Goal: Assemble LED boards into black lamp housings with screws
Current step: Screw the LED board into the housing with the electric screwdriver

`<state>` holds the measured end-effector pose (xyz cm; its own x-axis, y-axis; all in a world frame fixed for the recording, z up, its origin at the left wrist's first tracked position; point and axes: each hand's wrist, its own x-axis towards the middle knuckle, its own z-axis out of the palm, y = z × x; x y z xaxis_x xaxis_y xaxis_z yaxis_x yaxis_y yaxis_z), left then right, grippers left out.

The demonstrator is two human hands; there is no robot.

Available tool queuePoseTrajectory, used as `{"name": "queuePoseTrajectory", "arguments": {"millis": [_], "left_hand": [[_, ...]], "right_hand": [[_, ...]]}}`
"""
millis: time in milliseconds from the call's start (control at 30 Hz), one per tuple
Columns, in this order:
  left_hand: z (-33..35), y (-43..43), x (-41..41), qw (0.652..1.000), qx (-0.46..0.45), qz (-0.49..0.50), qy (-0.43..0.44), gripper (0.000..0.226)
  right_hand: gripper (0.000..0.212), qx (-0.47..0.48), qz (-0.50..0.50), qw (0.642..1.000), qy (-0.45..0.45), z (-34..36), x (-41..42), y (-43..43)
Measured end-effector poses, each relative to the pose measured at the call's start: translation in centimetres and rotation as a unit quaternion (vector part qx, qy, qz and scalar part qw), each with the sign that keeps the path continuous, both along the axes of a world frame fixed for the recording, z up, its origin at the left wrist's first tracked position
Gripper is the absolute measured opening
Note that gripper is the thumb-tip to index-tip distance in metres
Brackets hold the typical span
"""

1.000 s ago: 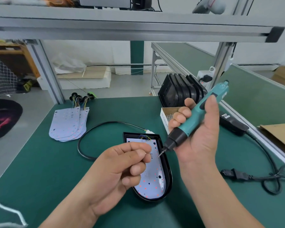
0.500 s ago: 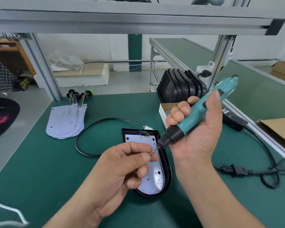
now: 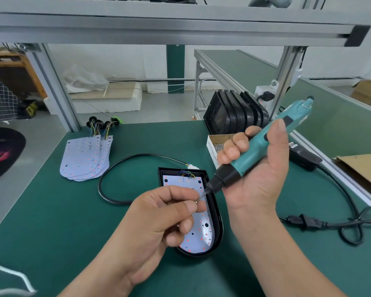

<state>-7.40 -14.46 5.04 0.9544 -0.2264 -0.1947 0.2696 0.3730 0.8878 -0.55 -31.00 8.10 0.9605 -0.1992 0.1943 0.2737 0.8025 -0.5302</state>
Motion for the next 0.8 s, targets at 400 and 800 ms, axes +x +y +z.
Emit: {"name": "queuePoseTrajectory", "arguments": {"millis": [400,800], "left_hand": [[0.35,0.58,0.09,0.994,0.083,0.026,-0.06,0.015],[0.29,0.58,0.15,0.988,0.125,0.02,-0.092,0.012]], "right_hand": [[0.028,-0.045,-0.02,0.999,0.011,-0.24,0.29,0.05],[0.01,0.062,0.083,0.994,0.021,-0.57,0.53,-0.27]]}}
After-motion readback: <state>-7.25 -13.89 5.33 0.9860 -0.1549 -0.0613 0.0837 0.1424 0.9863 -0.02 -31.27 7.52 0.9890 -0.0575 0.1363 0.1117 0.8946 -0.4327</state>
